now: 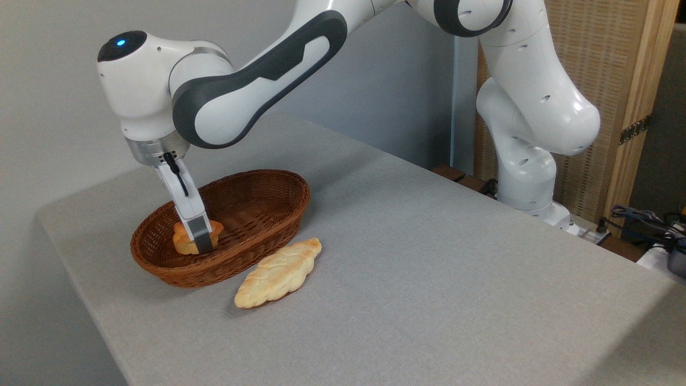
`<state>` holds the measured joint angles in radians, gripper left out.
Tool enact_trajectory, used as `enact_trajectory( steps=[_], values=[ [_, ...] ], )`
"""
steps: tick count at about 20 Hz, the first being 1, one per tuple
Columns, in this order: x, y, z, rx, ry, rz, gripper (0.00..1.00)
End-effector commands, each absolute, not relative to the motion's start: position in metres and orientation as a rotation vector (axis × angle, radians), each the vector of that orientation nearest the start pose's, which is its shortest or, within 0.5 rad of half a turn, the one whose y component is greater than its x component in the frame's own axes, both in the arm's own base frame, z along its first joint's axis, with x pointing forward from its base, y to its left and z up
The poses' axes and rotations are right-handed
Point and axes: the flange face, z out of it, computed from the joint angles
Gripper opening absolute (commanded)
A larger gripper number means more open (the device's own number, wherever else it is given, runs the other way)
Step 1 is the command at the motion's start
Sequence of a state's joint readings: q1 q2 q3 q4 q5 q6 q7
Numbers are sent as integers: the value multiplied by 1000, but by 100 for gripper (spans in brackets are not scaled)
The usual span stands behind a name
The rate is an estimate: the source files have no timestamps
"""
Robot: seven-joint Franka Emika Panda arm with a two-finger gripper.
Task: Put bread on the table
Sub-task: 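Close the gripper on the orange bun inside the basket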
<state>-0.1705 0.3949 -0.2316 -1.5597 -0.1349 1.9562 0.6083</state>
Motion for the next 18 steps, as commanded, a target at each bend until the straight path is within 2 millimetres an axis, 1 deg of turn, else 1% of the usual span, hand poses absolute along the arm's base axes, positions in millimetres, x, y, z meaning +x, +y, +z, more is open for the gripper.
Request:
enact_trajectory(
  steps=[1, 5, 6, 7, 8, 9, 10, 11, 18],
  values=[
    [622, -263, 420, -2978, 1542, -58, 100],
    [619, -271, 418, -2945, 1562, -49, 100],
    [619, -271, 418, -2945, 1562, -49, 98],
    [619, -271, 418, -2942, 1564, -49, 86],
    [619, -272, 418, -2937, 1571, -49, 69],
    [619, -271, 418, -2931, 1570, -48, 58],
    [619, -272, 418, -2921, 1573, -47, 45],
    [618, -272, 418, -2922, 1571, -45, 40],
    [617, -273, 418, -2927, 1569, -42, 40]
  ],
)
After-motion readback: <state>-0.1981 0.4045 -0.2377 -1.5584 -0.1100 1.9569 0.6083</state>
